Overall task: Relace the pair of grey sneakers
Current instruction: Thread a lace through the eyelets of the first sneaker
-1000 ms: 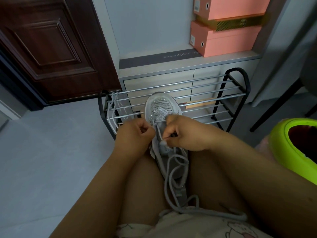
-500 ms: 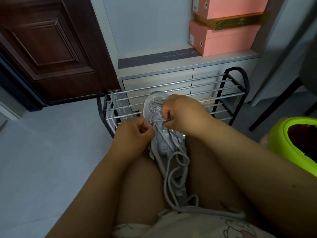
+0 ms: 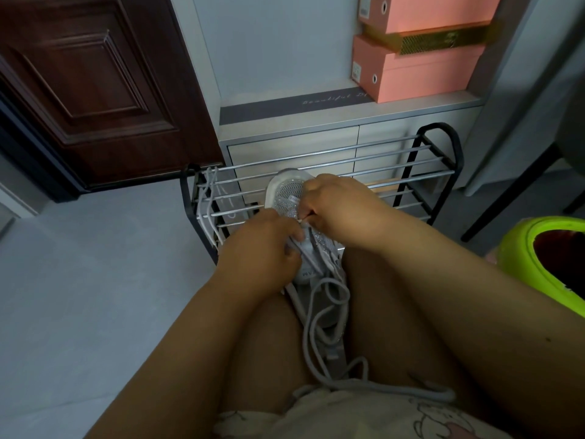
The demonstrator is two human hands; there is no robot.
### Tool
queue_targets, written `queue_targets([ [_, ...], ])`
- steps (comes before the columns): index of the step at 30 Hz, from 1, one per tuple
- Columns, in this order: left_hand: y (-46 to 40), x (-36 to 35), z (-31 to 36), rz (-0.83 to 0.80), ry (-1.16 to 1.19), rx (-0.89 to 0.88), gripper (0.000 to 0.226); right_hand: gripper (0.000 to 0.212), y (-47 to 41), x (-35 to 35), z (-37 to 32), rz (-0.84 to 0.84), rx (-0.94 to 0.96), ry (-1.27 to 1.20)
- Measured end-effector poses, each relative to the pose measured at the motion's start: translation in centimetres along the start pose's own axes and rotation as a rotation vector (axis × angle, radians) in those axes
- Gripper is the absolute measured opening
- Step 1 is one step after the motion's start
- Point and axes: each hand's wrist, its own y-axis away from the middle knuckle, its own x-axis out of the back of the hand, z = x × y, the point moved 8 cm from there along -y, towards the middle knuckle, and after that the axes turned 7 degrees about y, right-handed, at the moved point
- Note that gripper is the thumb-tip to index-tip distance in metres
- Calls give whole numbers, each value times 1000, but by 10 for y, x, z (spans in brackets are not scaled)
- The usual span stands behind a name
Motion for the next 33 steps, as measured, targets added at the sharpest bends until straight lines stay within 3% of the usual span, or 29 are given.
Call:
queue_targets([
  [6,-2,-13,2,-146,-201,-33,18,15,0,-6,8,-62,-38,-105],
  [9,6,-6,8,-63,-153,-94,15,15,0,-7,10,-79,-36,-148],
  [13,3,-10,11,-61,-278,-83,37,15,-1,-7,8,-69,-35,-214],
  [16,-3,-15,15,-72,-480,-103,26,13,-1,-8,10,-73,-49,-215],
  [19,-4,-15,9,-73,-518,-88,18,13,-1,-8,11,-75,-56,-231],
  [21,-1,-17,12,-81,-475,-150,19,12,-2,-9,10,-78,-55,-188],
  [24,8,-12,19,-96,-215,-264,8,10,-2,-9,11,-69,-56,-115],
  [25,10,-6,17,-89,-106,-271,3,10,-2,-9,11,-61,-57,-111],
  [29,12,2,1,-152,129,-169,16,10,-3,-7,9,-29,-61,-135],
  [33,9,3,2,-136,291,-153,12,19,8,-1,14,-61,-143,-424],
])
